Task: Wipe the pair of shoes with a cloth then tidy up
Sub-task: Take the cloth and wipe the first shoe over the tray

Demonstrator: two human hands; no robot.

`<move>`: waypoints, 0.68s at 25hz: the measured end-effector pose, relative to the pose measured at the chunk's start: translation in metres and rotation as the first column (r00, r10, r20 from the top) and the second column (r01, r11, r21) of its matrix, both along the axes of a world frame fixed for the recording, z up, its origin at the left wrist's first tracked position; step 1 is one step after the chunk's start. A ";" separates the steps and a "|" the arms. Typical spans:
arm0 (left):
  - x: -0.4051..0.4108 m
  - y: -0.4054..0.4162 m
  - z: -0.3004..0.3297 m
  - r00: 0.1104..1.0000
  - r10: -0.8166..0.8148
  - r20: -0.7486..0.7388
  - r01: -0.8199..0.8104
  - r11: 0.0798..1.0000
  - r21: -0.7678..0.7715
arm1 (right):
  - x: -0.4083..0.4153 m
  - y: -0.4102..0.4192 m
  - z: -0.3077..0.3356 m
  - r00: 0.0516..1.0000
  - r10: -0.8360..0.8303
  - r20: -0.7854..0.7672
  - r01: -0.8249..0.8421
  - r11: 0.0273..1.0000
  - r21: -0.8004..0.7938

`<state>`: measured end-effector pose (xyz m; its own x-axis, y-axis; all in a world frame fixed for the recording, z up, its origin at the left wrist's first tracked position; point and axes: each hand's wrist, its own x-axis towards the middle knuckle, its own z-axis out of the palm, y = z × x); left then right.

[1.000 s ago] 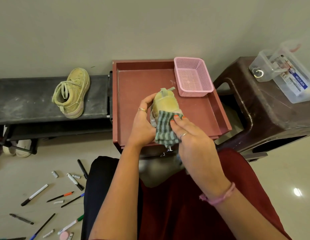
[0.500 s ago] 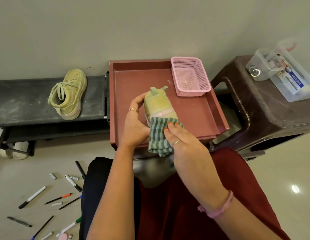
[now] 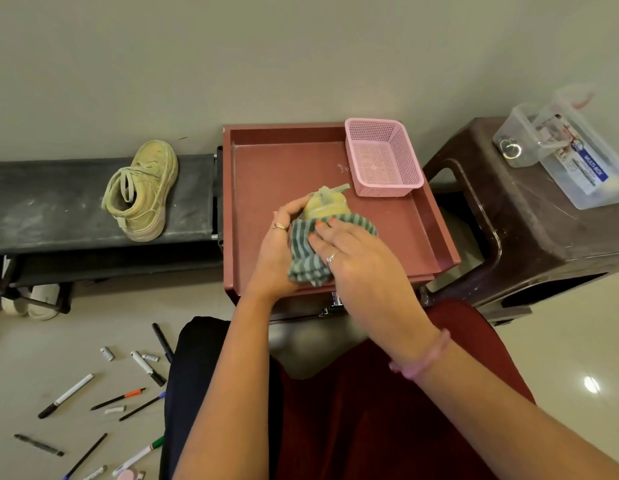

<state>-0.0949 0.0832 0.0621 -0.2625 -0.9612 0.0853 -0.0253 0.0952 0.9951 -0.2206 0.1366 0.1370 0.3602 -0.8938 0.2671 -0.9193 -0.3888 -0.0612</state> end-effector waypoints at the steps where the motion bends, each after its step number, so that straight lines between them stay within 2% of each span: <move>1: 0.000 0.001 0.000 1.000 0.007 0.018 -0.007 1.000 0.000 | -0.006 0.010 -0.003 0.999 0.037 0.005 -0.037 0.999 0.022; 3: -0.002 0.002 0.001 0.997 0.025 0.075 -0.021 0.999 -0.045 | -0.017 0.026 0.003 0.994 0.014 0.111 -0.029 0.991 0.132; 5: -0.003 0.003 0.002 0.994 0.014 0.111 -0.005 0.996 -0.084 | -0.025 0.027 0.026 0.959 -0.149 0.242 0.072 0.951 0.299; 8: -0.006 0.005 0.002 0.983 -0.023 0.180 0.048 0.990 -0.136 | -0.033 0.001 0.058 0.796 -0.362 0.486 0.267 0.929 0.256; 9: -0.008 0.005 0.004 0.982 -0.024 0.186 0.051 0.989 -0.141 | -0.037 -0.016 0.063 0.751 -0.407 0.521 0.319 0.913 0.253; 11: -0.011 0.007 0.007 0.981 -0.033 0.190 0.060 0.988 -0.141 | -0.040 -0.048 0.064 0.782 -0.425 0.456 0.309 0.900 0.309; 14: -0.012 0.008 0.008 0.977 -0.057 0.204 0.083 0.990 -0.118 | -0.036 -0.063 0.047 0.905 -0.294 0.309 0.163 0.908 0.385; 15: -0.013 0.007 0.008 0.976 -0.056 0.211 0.080 0.991 -0.108 | -0.032 -0.058 0.041 0.925 -0.258 0.278 0.142 0.916 0.376; 17: -0.015 0.005 0.007 0.978 -0.039 0.205 0.060 0.994 -0.096 | -0.025 -0.041 0.028 0.967 -0.181 0.181 0.132 0.958 0.253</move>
